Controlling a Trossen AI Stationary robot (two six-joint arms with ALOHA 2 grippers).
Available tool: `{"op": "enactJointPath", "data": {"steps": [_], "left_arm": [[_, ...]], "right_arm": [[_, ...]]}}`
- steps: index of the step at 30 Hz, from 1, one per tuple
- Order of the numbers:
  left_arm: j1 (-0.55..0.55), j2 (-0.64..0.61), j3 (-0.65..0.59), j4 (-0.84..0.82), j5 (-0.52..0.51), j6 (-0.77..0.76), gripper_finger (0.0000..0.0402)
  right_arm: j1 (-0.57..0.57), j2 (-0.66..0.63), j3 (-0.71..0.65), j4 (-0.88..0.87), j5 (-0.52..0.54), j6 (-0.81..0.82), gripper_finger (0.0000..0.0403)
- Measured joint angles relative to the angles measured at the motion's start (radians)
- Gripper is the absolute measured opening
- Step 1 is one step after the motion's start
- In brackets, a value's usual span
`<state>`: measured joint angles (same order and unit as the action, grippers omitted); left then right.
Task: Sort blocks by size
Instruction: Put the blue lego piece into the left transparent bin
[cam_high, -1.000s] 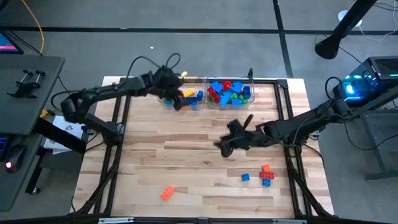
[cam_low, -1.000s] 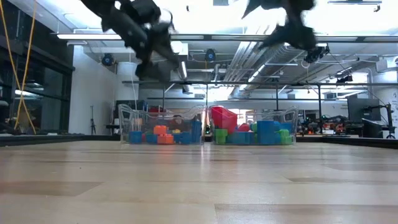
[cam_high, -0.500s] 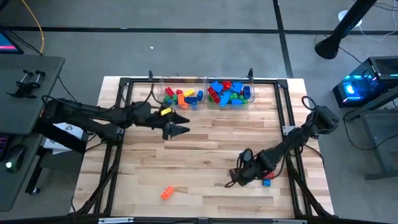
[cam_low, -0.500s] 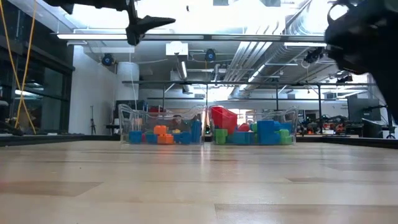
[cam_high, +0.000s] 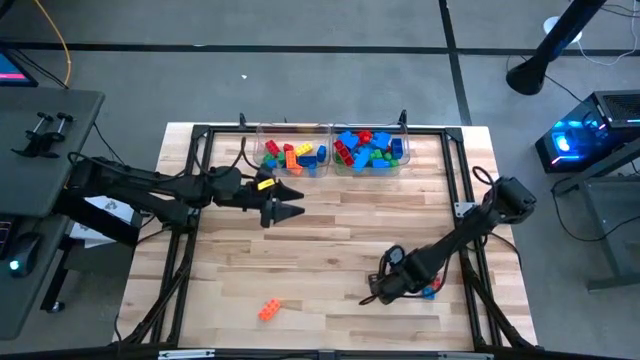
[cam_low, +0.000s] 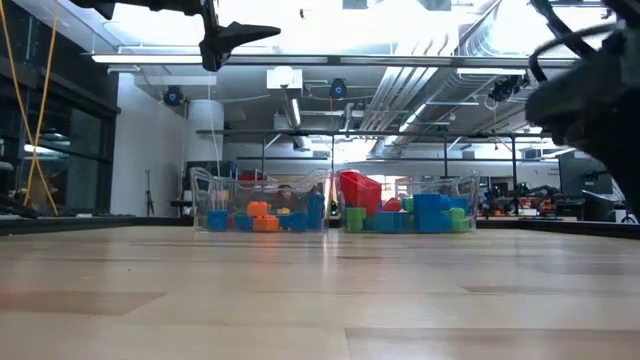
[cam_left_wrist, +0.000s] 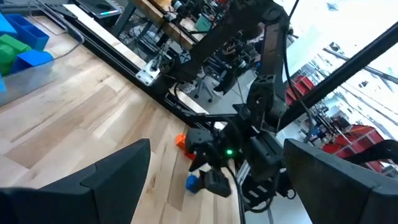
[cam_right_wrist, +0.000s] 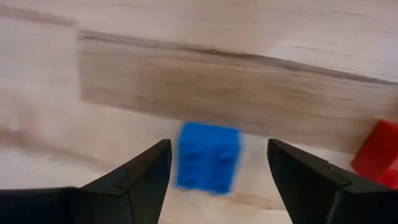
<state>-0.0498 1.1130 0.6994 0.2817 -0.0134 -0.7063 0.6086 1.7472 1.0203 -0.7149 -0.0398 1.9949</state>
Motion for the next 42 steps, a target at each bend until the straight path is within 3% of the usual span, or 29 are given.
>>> {"op": "enactJointPath", "data": {"steps": [13,16,20,22,27,32,37,42], "left_arm": [[0.000,0.000,0.000,-0.012,0.005,-0.008,0.0351],[-0.002,0.000,0.000,-0.023,0.006,-0.008,0.0351],[-0.003,-0.005,0.000,-0.013,0.018,-0.008,0.0351],[0.009,-0.029,-0.002,0.045,0.057,0.000,0.0351],[0.068,-0.140,0.017,0.213,0.097,0.053,0.0351],[0.113,-0.252,0.032,0.269,0.098,0.082,0.0351],[0.112,-0.306,0.032,0.261,0.092,0.082,0.0351],[0.106,-0.301,0.032,0.262,0.082,0.082,0.0351]], "right_arm": [[0.003,0.042,0.002,0.035,-0.037,0.046,0.0255],[0.003,0.042,0.002,0.038,-0.040,0.045,0.0221],[0.004,0.041,0.002,0.039,-0.030,0.040,0.0132],[-0.004,0.037,0.013,0.028,0.016,0.006,0.0136],[-0.127,-0.005,0.098,0.034,0.260,-0.256,0.0136],[-0.383,-0.004,0.210,0.144,0.366,-0.728,0.0136],[-0.672,-0.004,0.305,0.387,0.380,-1.127,0.0136],[-0.878,0.023,0.422,0.454,0.319,-1.285,0.0136]]}}
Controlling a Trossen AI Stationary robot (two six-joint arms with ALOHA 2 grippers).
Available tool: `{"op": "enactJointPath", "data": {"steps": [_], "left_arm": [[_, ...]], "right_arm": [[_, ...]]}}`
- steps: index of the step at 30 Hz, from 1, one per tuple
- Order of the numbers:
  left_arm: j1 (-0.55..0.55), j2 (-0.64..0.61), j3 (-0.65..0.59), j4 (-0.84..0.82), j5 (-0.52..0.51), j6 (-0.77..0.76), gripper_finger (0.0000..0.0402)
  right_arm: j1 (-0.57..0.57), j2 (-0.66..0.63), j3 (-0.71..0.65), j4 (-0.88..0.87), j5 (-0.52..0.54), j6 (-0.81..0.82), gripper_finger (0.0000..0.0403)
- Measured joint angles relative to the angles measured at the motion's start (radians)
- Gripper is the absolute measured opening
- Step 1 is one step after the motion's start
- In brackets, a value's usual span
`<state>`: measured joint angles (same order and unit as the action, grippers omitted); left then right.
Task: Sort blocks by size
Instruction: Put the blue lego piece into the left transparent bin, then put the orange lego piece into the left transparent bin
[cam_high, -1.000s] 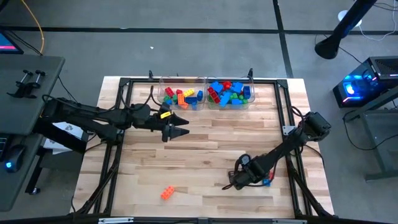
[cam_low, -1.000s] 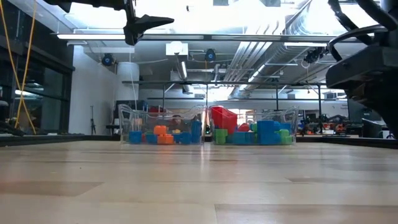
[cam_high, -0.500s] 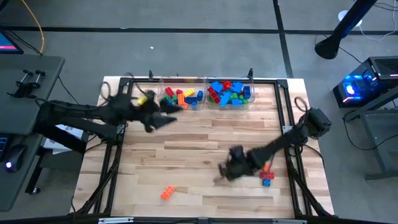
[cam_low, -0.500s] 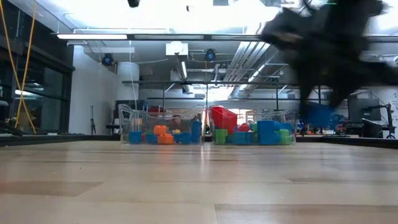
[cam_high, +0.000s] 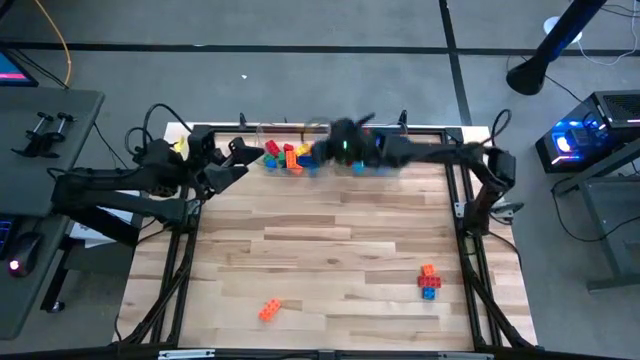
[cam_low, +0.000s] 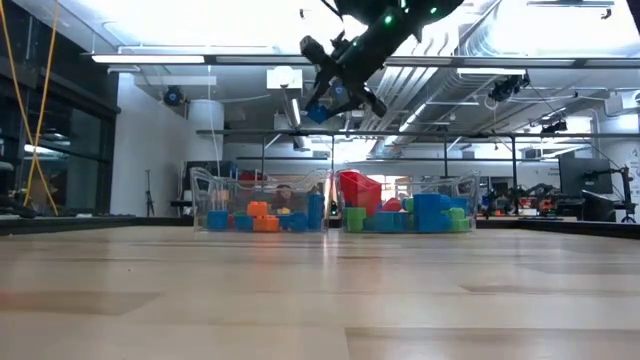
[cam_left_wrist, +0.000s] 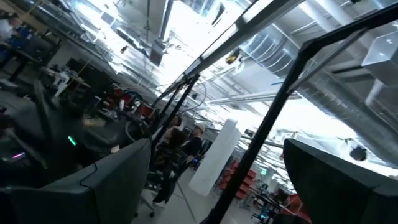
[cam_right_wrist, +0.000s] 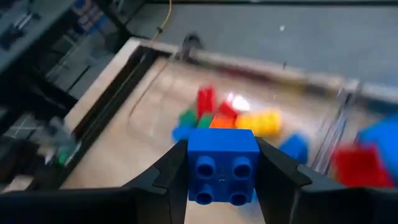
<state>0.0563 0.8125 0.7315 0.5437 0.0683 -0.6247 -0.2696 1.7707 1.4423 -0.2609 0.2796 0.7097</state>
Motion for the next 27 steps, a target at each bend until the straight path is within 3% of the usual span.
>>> {"op": "enactJointPath", "data": {"steps": [4,10,13,18,23,27], "left_arm": [[0.000,0.019,0.000,-0.001,-0.008,0.000,0.0351],[0.000,0.034,-0.001,-0.001,-0.012,-0.020,0.0351],[0.000,0.033,-0.001,0.002,-0.012,-0.019,0.0351],[0.000,0.033,-0.001,0.001,-0.003,-0.019,0.0351],[0.000,0.033,-0.001,-0.001,0.024,-0.019,0.0351],[0.000,0.033,-0.001,-0.007,0.027,-0.022,0.0351]], "right_arm": [[-0.052,0.033,0.058,0.058,-0.114,-0.086,0.0148],[-0.038,0.085,0.090,0.056,-0.135,-0.109,0.0304],[-0.037,0.084,0.090,0.056,-0.150,-0.116,0.0351],[-0.028,0.035,0.090,-0.043,-0.184,-0.161,0.0368],[0.068,-0.065,0.069,-0.352,-0.180,-0.189,0.0369],[0.241,-0.134,-0.018,-0.576,-0.143,-0.004,0.0370]]}}
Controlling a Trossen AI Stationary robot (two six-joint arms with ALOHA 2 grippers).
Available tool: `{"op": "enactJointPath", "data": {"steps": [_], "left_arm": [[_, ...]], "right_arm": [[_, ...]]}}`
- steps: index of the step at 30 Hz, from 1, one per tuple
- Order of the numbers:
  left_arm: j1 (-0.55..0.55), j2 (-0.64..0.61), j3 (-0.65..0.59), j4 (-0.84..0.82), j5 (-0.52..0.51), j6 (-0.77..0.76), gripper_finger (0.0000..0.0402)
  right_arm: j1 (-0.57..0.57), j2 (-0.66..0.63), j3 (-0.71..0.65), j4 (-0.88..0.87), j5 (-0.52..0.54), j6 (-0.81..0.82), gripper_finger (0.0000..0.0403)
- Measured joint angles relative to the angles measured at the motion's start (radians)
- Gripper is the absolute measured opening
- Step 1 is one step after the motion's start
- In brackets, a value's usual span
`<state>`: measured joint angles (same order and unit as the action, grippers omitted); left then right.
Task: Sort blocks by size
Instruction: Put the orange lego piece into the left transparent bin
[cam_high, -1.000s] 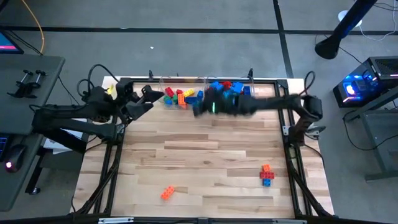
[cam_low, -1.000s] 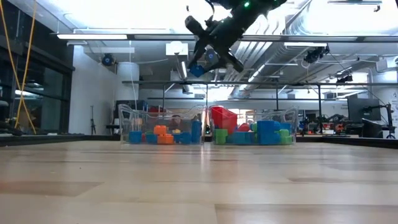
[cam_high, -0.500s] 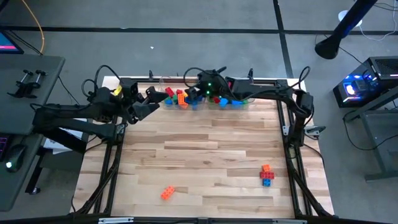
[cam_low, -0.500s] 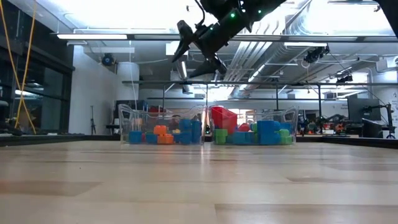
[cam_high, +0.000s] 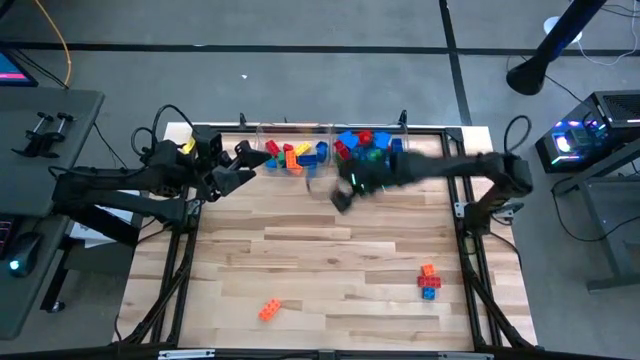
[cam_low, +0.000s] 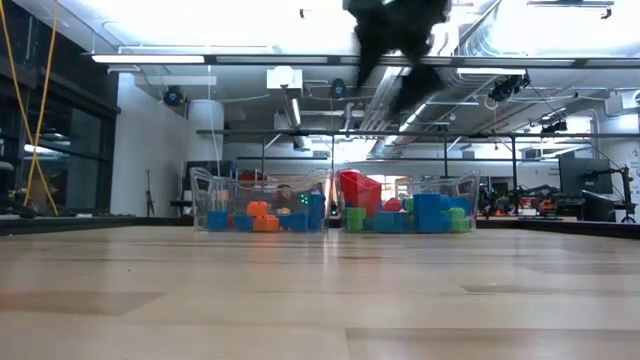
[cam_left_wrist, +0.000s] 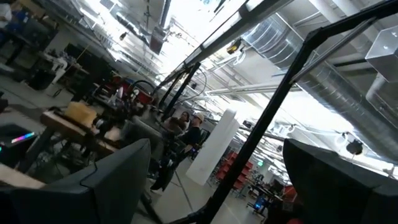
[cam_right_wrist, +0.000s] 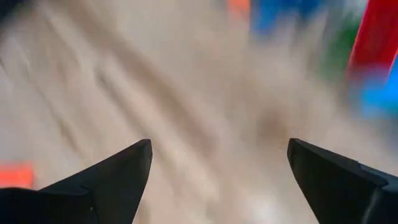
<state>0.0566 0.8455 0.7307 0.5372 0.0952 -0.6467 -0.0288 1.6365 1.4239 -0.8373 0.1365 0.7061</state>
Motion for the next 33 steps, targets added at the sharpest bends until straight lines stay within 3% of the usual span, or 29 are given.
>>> {"op": "enactJointPath", "data": {"steps": [3,9,12,14,17,20,27,33], "left_arm": [[0.000,0.000,0.000,-0.028,0.000,-0.025,0.0351],[0.001,0.001,0.000,-0.103,0.000,-0.030,0.0351],[0.003,0.010,0.000,-0.108,0.000,-0.030,0.0351],[0.003,0.015,0.000,-0.107,-0.001,-0.028,0.0351],[0.003,0.030,0.000,-0.107,-0.011,-0.025,0.0351],[0.003,0.048,0.000,-0.105,-0.013,-0.026,0.0351],[0.003,0.088,0.000,-0.100,-0.013,-0.059,0.0351],[0.003,0.094,0.000,-0.087,-0.013,-0.077,0.0351]], "right_arm": [[0.174,-0.044,-0.115,-0.095,0.012,0.261,0.0370],[0.552,-0.109,-0.334,-0.133,-0.039,0.996,0.0371],[0.692,-0.121,-0.380,-0.185,-0.044,1.323,0.0371],[0.751,-0.122,-0.392,-0.247,-0.078,1.460,0.0371],[0.785,-0.122,-0.402,-0.329,-0.146,1.503,0.0371],[0.776,-0.122,-0.422,-0.341,-0.147,1.461,0.0371],[0.715,-0.135,-0.535,-0.200,-0.258,1.203,0.0369],[0.704,-0.283,-0.603,-0.138,-0.151,1.183,0.0354]]}}
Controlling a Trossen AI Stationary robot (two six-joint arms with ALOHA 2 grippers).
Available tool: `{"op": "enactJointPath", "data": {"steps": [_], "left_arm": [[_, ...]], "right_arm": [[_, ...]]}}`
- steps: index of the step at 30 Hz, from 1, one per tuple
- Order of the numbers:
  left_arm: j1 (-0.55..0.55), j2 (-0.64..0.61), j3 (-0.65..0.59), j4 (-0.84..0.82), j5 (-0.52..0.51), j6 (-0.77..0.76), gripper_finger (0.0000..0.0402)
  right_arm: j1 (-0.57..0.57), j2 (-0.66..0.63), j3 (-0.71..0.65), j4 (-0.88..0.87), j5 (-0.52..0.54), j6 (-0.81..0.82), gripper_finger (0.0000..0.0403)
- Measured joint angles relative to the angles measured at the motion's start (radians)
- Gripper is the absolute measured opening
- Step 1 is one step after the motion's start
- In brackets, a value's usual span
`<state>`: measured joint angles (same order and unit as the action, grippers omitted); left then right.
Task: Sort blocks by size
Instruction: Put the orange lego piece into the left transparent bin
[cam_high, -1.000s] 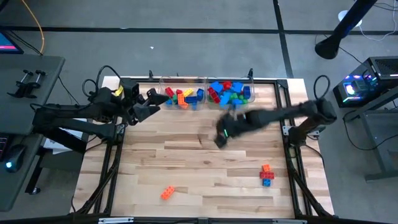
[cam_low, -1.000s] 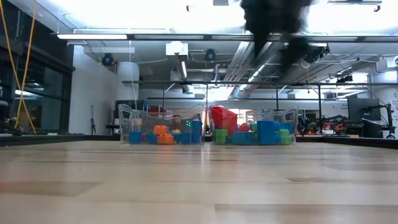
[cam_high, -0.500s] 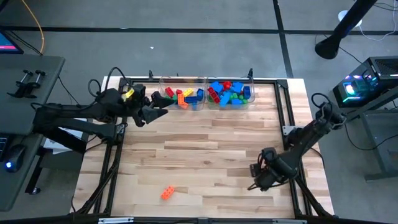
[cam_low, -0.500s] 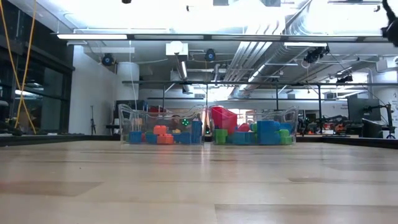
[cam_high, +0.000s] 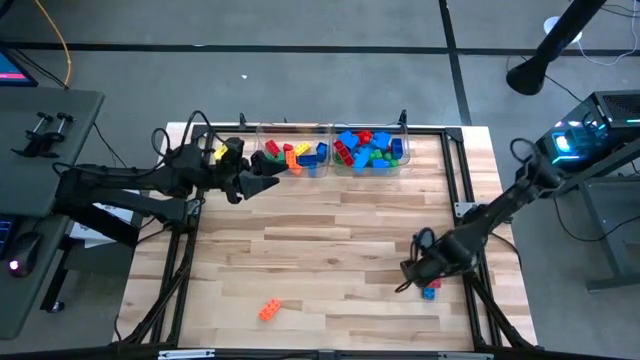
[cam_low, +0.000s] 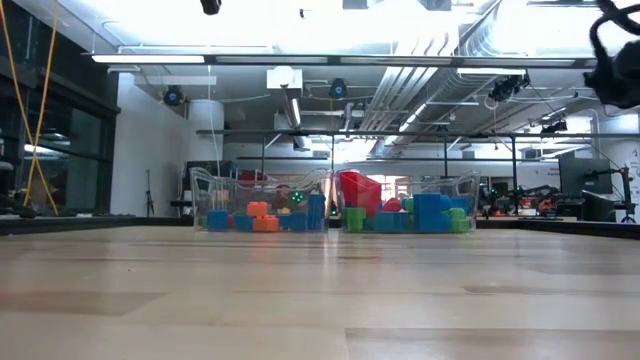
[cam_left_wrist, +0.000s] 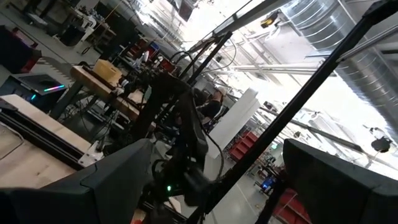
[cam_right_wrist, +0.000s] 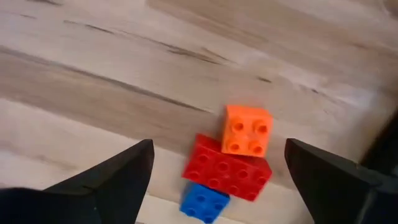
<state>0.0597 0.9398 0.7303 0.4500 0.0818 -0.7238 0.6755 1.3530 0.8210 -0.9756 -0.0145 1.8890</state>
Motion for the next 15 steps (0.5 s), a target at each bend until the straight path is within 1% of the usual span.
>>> {"op": "enactJointPath", "data": {"steps": [4,6,8,11,13,15], "left_arm": [[0.000,0.000,0.000,0.005,0.000,0.000,0.0351],[0.000,0.000,0.000,0.006,0.000,-0.004,0.0351],[0.000,0.000,0.000,0.005,0.000,-0.006,0.0351],[0.000,0.000,0.000,0.005,0.000,-0.006,0.0351],[0.000,0.000,0.000,0.005,0.000,-0.006,0.0351],[0.000,0.000,0.000,0.005,0.000,-0.006,0.0351]], "right_arm": [[0.019,-0.131,-0.093,0.011,0.025,0.035,0.0345],[0.021,-0.187,-0.134,0.051,0.023,0.049,0.0344],[0.021,-0.217,-0.162,0.113,0.022,0.048,0.0344],[0.021,-0.210,-0.178,0.147,0.009,0.043,0.0344],[0.021,-0.184,-0.183,0.146,-0.018,0.038,0.0344],[0.021,-0.156,-0.183,0.137,-0.023,0.021,0.0344]]}}
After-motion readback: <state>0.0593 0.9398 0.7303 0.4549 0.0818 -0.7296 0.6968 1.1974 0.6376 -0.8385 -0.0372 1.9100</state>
